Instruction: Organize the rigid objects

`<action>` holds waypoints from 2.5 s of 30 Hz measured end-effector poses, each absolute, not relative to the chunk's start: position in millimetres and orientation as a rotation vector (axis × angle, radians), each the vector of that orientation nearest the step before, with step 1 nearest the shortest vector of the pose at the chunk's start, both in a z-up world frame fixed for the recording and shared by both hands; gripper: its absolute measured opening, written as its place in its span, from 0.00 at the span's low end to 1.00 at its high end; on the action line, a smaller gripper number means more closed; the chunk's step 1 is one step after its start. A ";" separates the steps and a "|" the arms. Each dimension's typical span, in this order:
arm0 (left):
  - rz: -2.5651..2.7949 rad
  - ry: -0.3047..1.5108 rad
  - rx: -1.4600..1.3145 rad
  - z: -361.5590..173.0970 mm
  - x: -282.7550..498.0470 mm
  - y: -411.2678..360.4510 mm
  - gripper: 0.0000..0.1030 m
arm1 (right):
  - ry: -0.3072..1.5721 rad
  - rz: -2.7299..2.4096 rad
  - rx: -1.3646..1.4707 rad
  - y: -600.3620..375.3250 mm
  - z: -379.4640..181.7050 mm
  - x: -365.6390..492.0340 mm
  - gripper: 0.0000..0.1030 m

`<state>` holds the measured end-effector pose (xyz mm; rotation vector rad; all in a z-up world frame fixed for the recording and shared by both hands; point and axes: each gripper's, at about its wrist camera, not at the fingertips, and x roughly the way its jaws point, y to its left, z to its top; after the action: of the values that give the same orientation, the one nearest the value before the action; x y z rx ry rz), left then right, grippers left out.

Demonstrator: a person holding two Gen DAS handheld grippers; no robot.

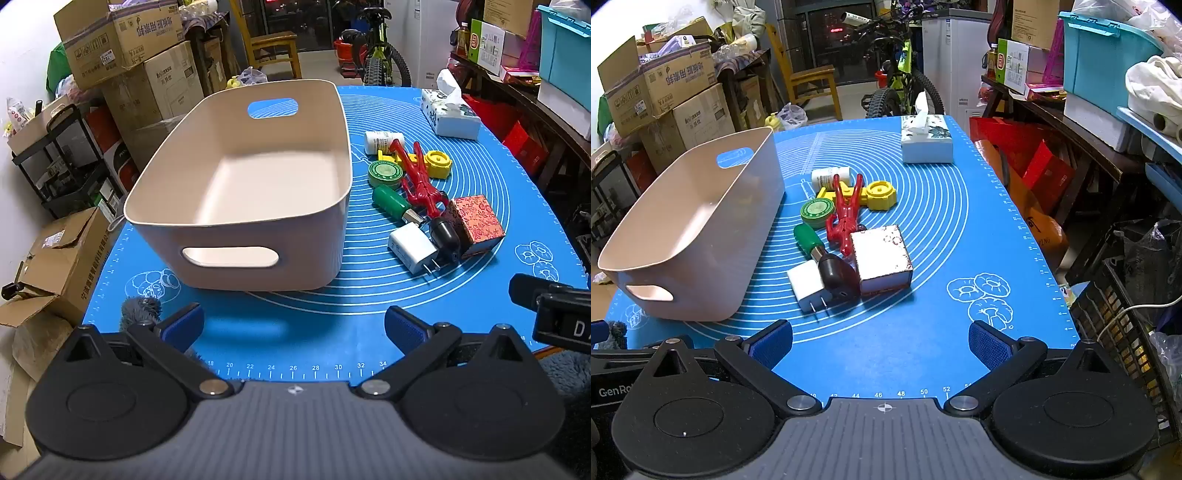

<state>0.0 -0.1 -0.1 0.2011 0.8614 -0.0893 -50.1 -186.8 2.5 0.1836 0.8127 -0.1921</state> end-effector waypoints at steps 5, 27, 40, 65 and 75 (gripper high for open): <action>-0.089 0.862 0.200 0.0 -0.1 -0.1 1.00 | 0.812 -0.192 0.184 -186.9 2.4 -50.1 0.98; -0.092 0.863 0.196 0.0 0.0 0.0 1.00 | 0.816 -0.192 0.184 -186.1 1.7 -48.9 0.98; -0.093 0.864 0.194 0.1 -0.1 -0.1 1.00 | 0.819 -0.192 0.180 -184.8 0.6 -47.9 0.98; -0.095 0.865 0.188 0.2 1.3 -3.9 1.00 | 0.824 -0.194 0.174 -183.0 1.8 -47.2 0.98; -0.096 0.865 0.185 0.3 1.3 -3.4 1.00 | 0.825 -0.195 0.173 -182.7 1.8 -47.0 0.98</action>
<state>1.3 -3.4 0.3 0.1852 0.8651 -0.0955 -47.0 -182.7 1.8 0.1733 0.8245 -0.1947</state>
